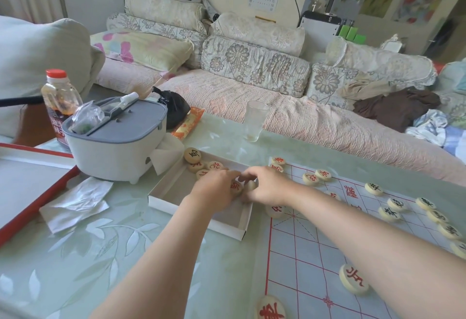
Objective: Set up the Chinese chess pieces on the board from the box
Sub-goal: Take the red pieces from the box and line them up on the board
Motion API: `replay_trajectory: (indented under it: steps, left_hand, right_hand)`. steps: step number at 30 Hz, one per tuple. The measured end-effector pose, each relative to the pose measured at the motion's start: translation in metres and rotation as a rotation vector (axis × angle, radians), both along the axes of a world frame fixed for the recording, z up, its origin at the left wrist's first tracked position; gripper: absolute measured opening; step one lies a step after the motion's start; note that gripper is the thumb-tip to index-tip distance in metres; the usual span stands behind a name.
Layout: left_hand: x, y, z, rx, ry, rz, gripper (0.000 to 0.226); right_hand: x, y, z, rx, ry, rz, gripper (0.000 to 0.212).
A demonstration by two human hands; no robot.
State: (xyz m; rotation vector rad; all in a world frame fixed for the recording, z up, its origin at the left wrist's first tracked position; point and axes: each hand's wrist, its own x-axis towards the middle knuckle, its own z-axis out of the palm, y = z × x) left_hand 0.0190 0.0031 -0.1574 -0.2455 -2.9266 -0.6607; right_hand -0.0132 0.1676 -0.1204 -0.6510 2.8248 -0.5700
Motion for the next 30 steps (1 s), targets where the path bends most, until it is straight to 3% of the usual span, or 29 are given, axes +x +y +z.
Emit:
replay_trajectory:
  steps: [4,7,9,12,19,21,26,30]
  left_hand:
    - [0.000,-0.001,0.003,-0.014,-0.015,0.043,0.044]
    - [0.005,-0.001,0.007,-0.007,-0.018,0.059,0.039]
    - [0.010,0.000,0.012,0.026,-0.009,0.064,0.039]
    - [0.019,0.008,0.022,0.074,0.023,0.046,0.043]
    - [0.047,0.038,0.041,0.163,0.030,-0.020,0.048]
    - [0.056,0.045,0.043,0.178,0.020,-0.030,0.042]
    - [0.077,0.062,0.048,0.188,-0.012,-0.027,0.038]
    - [0.093,0.077,0.054,0.228,-0.019,-0.025,0.041]
  right_hand:
    - [-0.002,0.003,-0.005,-0.161,0.010,-0.054,0.017]
    - [0.001,0.004,0.000,-0.366,-0.005,-0.155,0.038]
    - [0.008,0.006,0.010,-0.557,-0.120,-0.265,0.044]
    - [0.024,0.018,0.020,-0.775,-0.331,-0.365,0.030]
    - [0.060,0.068,0.020,-0.778,-0.440,-0.344,0.025]
    - [0.075,0.084,0.019,-0.705,-0.439,-0.299,0.027]
    - [0.116,0.115,0.020,-0.300,-0.373,-0.154,0.042]
    - [0.136,0.126,0.011,-0.311,-0.332,-0.160,0.033]
